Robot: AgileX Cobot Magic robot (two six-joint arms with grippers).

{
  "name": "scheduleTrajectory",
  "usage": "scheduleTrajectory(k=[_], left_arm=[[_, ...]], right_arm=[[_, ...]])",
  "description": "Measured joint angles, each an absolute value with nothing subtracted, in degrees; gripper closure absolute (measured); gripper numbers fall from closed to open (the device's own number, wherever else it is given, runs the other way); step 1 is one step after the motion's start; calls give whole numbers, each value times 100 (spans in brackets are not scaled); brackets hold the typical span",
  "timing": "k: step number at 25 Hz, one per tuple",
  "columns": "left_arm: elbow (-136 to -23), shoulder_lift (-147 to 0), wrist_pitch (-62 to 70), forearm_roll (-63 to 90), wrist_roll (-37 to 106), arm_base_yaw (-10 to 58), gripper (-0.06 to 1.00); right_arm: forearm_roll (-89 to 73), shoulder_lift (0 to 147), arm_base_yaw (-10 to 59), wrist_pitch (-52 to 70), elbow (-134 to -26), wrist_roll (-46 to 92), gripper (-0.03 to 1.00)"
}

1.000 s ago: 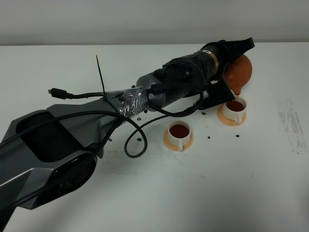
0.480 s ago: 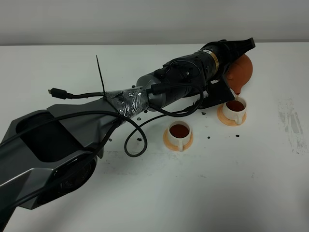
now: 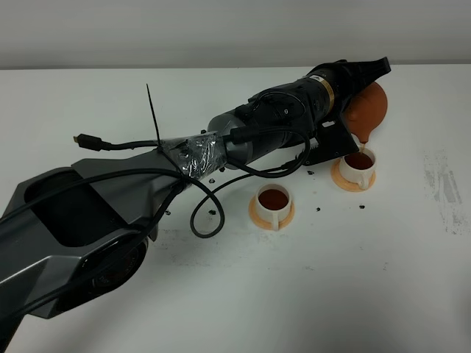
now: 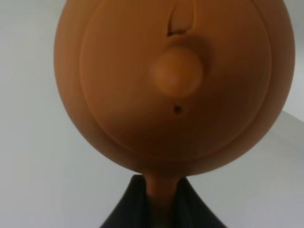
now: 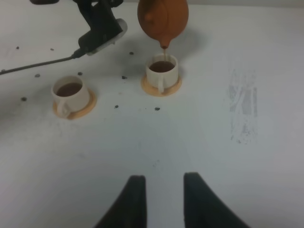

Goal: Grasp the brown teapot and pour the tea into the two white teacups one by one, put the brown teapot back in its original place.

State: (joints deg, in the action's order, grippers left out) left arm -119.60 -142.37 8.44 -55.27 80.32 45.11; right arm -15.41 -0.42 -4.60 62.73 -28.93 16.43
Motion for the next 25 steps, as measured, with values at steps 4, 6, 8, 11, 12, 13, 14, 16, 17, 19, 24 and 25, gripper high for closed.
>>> scheduleTrajectory(k=[4,6,8,11,12,13,14,16,17,19,24,25], left_arm=[[-11960,-14237,844,-5532,8095,4511,82],[-11943,-14237,824,-5532,8165,4511,82],[-11892,-14237,787,-5532,8262,4511,82],[-11800,-14237,741,-5532,8359,4511,82],[-11795,-14237,736,-5532,8359,4511,82],[-11793,-14237,736,-5532,8364,4511,82],[-11793,-14237,708,-5532,8372,4511,82],[-11793,-14237,676,-5532,8377,4511,82],[-11793,-14237,662,-5532,8377,4511,82],[-11793,-14237,655,-5532,8377,4511,82],[-11793,-14237,543,-5532,8377,4511,82],[-11793,-14237,524,-5532,8377,4511,82]], right_arm=[[-1541,-42,-460,6273,-2893,1643,75],[-1541,-42,-460,6273,-2893,1643,75],[-1541,-42,-460,6273,-2893,1643,75],[-1541,-42,-460,6273,-2893,1643,75],[-1541,-42,-460,6273,-2893,1643,75],[-1541,-42,-460,6273,-2893,1634,75],[-1541,-42,-460,6273,-2893,1630,75],[-1541,-42,-460,6273,-2893,1630,75],[-1541,-42,-460,6273,-2893,1630,75],[-1541,-42,-460,6273,-2893,1630,75],[-1541,-42,-460,6273,-2893,1630,75],[-1541,-42,-460,6273,-2893,1630,75]])
